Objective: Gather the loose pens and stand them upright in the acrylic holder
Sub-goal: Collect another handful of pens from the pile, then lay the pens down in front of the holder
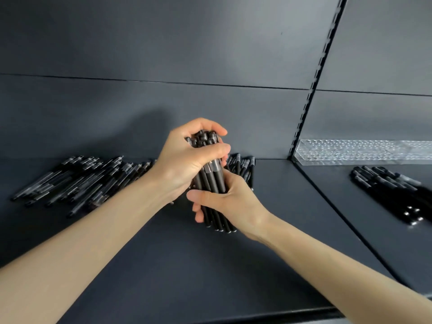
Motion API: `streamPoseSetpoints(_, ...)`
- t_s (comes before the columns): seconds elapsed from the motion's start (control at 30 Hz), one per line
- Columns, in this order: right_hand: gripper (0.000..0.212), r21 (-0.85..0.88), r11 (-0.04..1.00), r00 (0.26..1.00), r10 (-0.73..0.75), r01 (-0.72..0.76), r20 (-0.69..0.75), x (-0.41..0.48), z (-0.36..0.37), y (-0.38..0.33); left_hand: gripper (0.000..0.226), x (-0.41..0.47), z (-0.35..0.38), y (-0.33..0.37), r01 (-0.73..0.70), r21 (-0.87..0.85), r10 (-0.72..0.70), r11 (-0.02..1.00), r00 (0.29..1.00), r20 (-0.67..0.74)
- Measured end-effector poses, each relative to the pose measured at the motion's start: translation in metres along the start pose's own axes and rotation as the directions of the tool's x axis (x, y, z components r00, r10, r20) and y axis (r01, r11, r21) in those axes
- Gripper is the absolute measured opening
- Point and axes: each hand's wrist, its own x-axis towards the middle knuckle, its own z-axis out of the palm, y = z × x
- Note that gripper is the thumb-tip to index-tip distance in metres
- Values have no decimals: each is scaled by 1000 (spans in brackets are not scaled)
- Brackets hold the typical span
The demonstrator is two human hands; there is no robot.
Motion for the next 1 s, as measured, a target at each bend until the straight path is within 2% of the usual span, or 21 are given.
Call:
streamPoseSetpoints(0.17, 12, -3, 999, 996, -42, 41, -74, -39, -48, -8, 23, 4, 63, 1, 85, -25, -84, 996, 996, 12)
streamPoseSetpoints(0.27, 13, -36, 999, 994, -36, 32, -104, -76, -94, -11, 40, 3, 118, -5, 134, -72, -131, 988, 990, 55)
streamPoseSetpoints(0.4, 15, -58, 997, 989, -51, 43, -142, -130, -165, -11, 65, -2, 203, -17, 183, 6, -183, 983, 983, 17)
streamPoseSetpoints(0.5, 14, -69, 996, 982, -62, 50, -179, -161, -217, -14, 56, -6, 258, -33, 258, 53, -262, 965, 961, 91)
streamPoseSetpoints(0.57, 13, -87, 996, 978, -50, 33, -201, -174, -249, -17, 37, -6, 285, -40, 218, 153, -243, 964, 955, 168)
streamPoseSetpoints(0.63, 10, -113, 993, 976, -42, 18, -215, -183, -277, -18, 28, 1, 308, -46, 142, 214, -183, 966, 966, 185)
streamPoseSetpoints(0.7, 19, -145, 989, 968, -32, -5, -248, -184, -304, -17, 24, 14, 326, -56, 80, 267, -131, 960, 975, 180)
streamPoseSetpoints(0.9, 25, -232, 971, 974, -5, -49, -228, -166, -370, -12, 27, 55, 368, -93, 31, 408, -106, 913, 981, 162)
streamPoseSetpoints(1.0, 38, -438, 897, 973, -48, -58, -226, -156, -400, -5, 43, 70, 379, -108, 5, 475, -101, 880, 979, 177)
